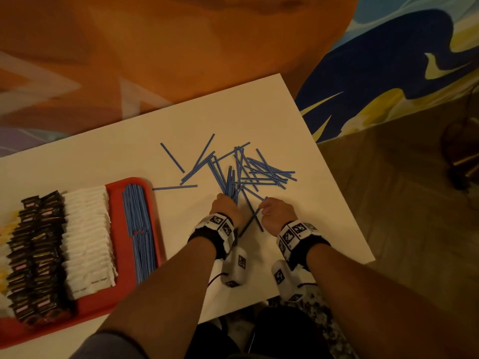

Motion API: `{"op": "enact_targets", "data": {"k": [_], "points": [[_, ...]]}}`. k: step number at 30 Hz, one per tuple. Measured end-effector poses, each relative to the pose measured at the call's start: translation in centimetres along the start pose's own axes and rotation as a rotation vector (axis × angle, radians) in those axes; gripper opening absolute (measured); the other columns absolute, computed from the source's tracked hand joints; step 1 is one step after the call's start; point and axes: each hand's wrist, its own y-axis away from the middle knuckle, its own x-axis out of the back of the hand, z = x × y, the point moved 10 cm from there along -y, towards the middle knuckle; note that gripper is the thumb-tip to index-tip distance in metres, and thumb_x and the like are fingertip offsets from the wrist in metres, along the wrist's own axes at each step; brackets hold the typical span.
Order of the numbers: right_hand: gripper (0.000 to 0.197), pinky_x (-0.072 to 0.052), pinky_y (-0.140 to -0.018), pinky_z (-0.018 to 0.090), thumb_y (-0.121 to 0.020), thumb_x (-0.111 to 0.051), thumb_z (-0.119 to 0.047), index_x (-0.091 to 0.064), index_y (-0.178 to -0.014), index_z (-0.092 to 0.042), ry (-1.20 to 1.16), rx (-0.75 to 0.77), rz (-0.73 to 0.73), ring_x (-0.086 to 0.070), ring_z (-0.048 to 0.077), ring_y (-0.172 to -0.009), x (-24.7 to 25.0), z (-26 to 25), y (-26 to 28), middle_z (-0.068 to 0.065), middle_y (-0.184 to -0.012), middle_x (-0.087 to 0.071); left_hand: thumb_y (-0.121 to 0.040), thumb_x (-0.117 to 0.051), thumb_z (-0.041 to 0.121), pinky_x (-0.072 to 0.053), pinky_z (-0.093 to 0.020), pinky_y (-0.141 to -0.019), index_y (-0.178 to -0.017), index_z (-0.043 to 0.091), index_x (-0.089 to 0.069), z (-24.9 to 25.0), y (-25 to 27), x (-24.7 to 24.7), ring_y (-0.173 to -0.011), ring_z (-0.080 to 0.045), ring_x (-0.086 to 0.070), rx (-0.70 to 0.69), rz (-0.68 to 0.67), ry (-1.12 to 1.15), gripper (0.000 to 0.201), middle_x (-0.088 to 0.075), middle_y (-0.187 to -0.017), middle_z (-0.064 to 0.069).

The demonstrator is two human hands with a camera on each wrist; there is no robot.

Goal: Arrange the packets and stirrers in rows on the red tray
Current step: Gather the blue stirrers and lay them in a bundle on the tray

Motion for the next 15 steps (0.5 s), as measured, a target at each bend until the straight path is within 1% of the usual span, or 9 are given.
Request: {"op": "enact_targets", "data": {"k": [2,3,4,5,6,8,10,12,15], "points": [[0.035,-0.043,-0.093,0.023,-0.089,-0.053,-0.006,-0.062,-0.121,-0.014,0.035,0.01,-0.014,-0.054,0.025,-0.121,0.1,-0.3,-0.3,0.005,-0.131,-0.059,-0.101,-0.05,0.015,-0.045,-0.038,-0.1,-0.135,-0.006,-0.042,-0.4,0.0,0.8,-0.123,-0.035,-0.053,0.01,-0.025,-0.005,0.041,-0.049,-0.138,-0.022],[0.033,-0.042,-0.091,0.022,-0.09,-0.052,-0.007,-0.061,-0.121,-0.014,0.051,0.018,-0.022,-0.053,0.025,-0.122,0.0,-0.4,-0.4,0.005,-0.133,-0.057,-0.102,-0.047,0.012,-0.047,-0.037,-0.096,-0.114,-0.002,-0.055,-0.5,0.0,1.3,-0.111,-0.032,-0.057,0.002,-0.025,0.009,0.021,-0.057,-0.124,-0.019],[0.032,-0.042,-0.09,0.022,-0.092,-0.051,-0.008,-0.061,-0.121,-0.014,0.063,0.025,-0.029,-0.053,0.025,-0.122,0.0,-0.7,-0.5,0.005,-0.134,-0.056,-0.102,-0.044,0.01,-0.048,-0.037,-0.091,-0.087,0.004,-0.055,-0.6,0.2,2.0,-0.099,-0.028,-0.055,-0.011,-0.014,0.018,0.019,-0.059,-0.106,-0.015],[0.031,-0.043,-0.089,0.023,-0.092,-0.051,-0.008,-0.061,-0.121,-0.014,0.068,0.027,-0.034,-0.054,0.025,-0.121,-0.1,-0.8,-0.6,0.006,-0.133,-0.056,-0.102,-0.043,0.008,-0.047,-0.035,-0.086,-0.071,0.01,-0.046,-1.0,0.2,2.6,-0.092,-0.026,-0.051,-0.013,0.014,0.04,0.031,-0.056,-0.09,-0.012],[0.031,-0.043,-0.087,0.023,-0.092,-0.051,-0.008,-0.061,-0.121,-0.015,0.071,0.025,-0.037,-0.054,0.025,-0.119,-0.1,-1.0,-0.8,0.006,-0.132,-0.056,-0.101,-0.042,0.007,-0.047,-0.033,-0.083,-0.066,0.014,-0.039,-1.5,0.1,3.0,-0.089,-0.024,-0.049,-0.003,0.018,0.079,0.036,-0.052,-0.081,-0.009],[0.031,-0.042,-0.085,0.022,-0.091,-0.052,-0.008,-0.061,-0.119,-0.016,0.075,0.02,-0.04,-0.056,0.024,-0.117,-0.2,-1.2,-1.0,0.005,-0.131,-0.057,-0.1,-0.042,0.003,-0.052,-0.037,-0.086,-0.066,0.014,-0.04,-2.8,-0.3,3.1,-0.083,-0.025,-0.053,0.03,-0.006,0.247,0.036,-0.053,-0.077,-0.008],[0.03,-0.041,-0.083,0.02,-0.091,-0.053,-0.009,-0.061,-0.119,-0.018,0.082,0.02,-0.054,-0.057,0.023,-0.116,-0.4,-1.7,-1.2,0.004,-0.13,-0.058,-0.102,-0.039,0.0,-0.053,-0.042,-0.07,-0.072,0.007,-0.046,-4.0,-0.2,3.1,-0.063,-0.028,-0.051,0.074,-0.028,0.518,0.031,-0.052,-0.071,-0.01],[0.032,-0.041,-0.084,0.021,-0.09,-0.054,-0.009,-0.061,-0.12,-0.019,0.084,0.021,-0.068,-0.056,0.023,-0.116,-0.5,-2.2,-1.4,0.004,-0.131,-0.057,-0.101,-0.034,-0.001,-0.036,-0.032,-0.05,-0.081,0.006,-0.046,-4.8,0.4,3.5,-0.05,-0.021,-0.038,0.119,-0.021,0.768,0.024,-0.045,-0.064,-0.008],[0.032,-0.044,-0.084,0.023,-0.089,-0.054,-0.007,-0.061,-0.117,-0.02,0.072,0.022,-0.084,-0.055,0.022,-0.115,-0.4,-3.3,-1.7,0.002,-0.13,-0.056,-0.096,-0.033,0.001,-0.022,-0.02,-0.044,-0.084,0.011,-0.046,-5.1,1.4,4.8,-0.044,-0.013,-0.026,0.125,-0.002,0.972,0.02,-0.037,-0.058,-0.001]]}}
